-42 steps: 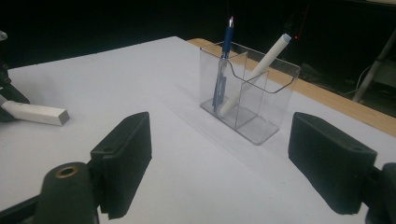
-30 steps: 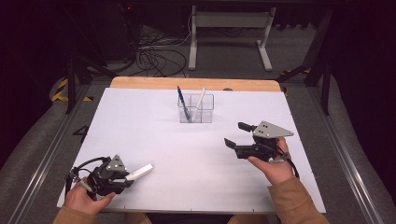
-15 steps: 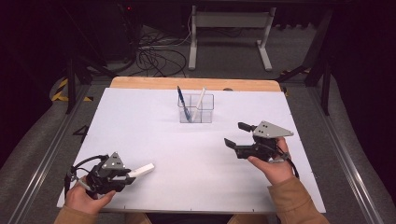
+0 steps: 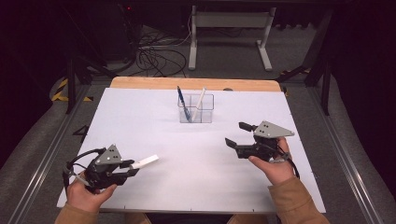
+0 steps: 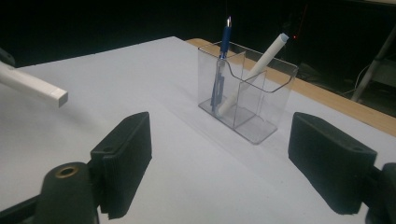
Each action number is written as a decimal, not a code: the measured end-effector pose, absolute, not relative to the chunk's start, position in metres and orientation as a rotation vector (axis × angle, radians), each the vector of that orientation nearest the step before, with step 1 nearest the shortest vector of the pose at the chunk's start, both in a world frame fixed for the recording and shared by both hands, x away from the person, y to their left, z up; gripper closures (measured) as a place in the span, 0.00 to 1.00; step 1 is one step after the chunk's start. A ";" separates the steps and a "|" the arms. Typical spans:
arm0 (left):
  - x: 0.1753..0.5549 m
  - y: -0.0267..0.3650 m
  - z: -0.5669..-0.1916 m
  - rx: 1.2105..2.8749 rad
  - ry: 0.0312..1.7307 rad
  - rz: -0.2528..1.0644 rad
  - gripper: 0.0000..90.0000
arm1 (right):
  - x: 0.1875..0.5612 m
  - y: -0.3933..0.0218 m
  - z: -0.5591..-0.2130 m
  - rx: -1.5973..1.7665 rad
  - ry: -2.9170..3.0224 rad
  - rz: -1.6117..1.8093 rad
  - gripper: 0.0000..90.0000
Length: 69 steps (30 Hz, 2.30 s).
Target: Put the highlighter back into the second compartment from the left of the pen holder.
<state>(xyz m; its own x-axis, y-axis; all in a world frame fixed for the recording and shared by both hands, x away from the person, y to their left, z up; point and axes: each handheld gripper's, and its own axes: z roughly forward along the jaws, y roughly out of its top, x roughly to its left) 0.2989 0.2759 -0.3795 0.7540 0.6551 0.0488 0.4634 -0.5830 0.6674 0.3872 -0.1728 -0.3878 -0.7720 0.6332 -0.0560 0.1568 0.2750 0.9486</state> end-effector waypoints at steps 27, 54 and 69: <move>0.340 0.241 -0.334 2.260 0.690 0.379 0.72 | 0.380 -0.184 -0.388 0.743 2.101 1.483 0.25; 0.401 0.199 -0.301 2.234 0.654 0.311 0.72 | 0.376 -0.188 -0.389 0.765 2.105 1.475 0.25; 0.424 0.177 -0.291 2.219 0.656 0.317 0.72 | 0.376 -0.186 -0.390 0.762 2.119 1.469 0.25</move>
